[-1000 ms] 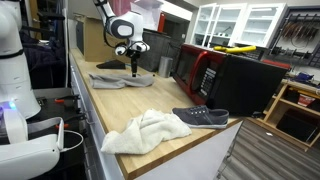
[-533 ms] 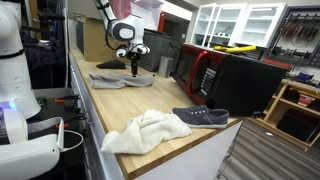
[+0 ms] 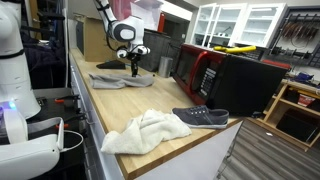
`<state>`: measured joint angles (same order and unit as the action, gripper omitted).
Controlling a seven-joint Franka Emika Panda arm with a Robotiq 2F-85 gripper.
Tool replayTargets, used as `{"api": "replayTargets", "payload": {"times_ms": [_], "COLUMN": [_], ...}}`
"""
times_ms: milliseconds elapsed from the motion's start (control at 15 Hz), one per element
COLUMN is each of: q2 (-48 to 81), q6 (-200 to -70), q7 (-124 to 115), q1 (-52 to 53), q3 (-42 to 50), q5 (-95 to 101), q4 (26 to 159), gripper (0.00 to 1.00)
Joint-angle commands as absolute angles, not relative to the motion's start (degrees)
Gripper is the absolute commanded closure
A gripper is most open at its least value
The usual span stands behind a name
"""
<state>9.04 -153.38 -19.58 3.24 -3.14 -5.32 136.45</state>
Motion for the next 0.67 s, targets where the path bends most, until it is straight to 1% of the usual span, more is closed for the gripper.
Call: {"api": "replayTargets", "payload": {"times_ms": [0, 67, 133, 600], "q2": [9.4, 9.4, 9.5, 7.8], "q6": [-153.3, -153.2, -153.3, -153.6], "q7": [-20.4, -20.4, -20.3, -19.8], "q1": [4.2, 4.3, 4.4, 4.7], "q3": [-2.1, -2.0, -1.9, -2.0], "q5": [-3.7, -3.2, -2.6, -1.4], "q4": [135.8, 135.9, 136.3, 137.4], "gripper": [0.95, 0.99, 1.0, 1.0]}}
